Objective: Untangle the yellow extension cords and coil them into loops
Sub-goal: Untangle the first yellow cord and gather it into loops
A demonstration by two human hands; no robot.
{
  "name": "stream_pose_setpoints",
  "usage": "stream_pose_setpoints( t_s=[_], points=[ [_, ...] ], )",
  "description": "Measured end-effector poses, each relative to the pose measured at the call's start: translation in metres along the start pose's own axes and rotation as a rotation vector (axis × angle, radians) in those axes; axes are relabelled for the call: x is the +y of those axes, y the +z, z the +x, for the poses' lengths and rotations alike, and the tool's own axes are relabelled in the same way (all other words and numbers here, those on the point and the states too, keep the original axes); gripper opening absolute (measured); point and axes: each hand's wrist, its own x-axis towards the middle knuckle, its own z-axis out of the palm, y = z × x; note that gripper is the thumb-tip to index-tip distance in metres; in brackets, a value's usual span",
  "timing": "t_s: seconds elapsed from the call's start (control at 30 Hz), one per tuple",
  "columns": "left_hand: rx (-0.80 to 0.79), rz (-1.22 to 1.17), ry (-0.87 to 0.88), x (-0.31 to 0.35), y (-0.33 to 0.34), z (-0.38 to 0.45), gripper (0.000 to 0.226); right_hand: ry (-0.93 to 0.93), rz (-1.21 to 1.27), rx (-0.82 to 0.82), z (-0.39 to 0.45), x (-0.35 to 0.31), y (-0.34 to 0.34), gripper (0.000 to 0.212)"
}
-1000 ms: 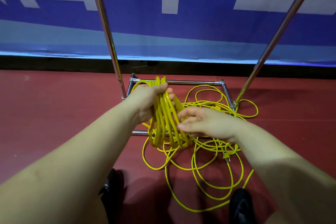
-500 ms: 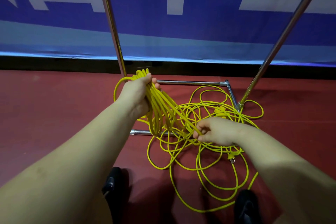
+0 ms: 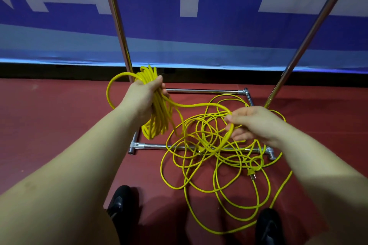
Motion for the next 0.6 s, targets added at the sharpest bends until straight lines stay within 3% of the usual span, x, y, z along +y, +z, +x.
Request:
stream_pose_setpoints(
  t_s=[0.2, 0.4, 0.5, 0.6],
  points=[
    [-0.216, 0.4, 0.071, -0.014, 0.01, -0.014, 0.01, 0.096, 0.793, 0.018, -0.01, -0.02, 0.008, 0.019],
    [-0.389, 0.595, 0.057, -0.026, 0.026, -0.034, 0.005, 0.15, 1.061, 0.124, -0.008, -0.022, 0.012, 0.017],
    [-0.496, 0.526, -0.024, -0.033, 0.034, -0.043, 0.011, 0.154, 1.137, 0.14, -0.006, -0.022, 0.01, 0.015],
    [-0.493, 0.539, -0.001, -0.036, 0.039, -0.043, 0.01, 0.116, 1.127, 0.119, -0.007, -0.026, 0.011, 0.017]
  ],
)
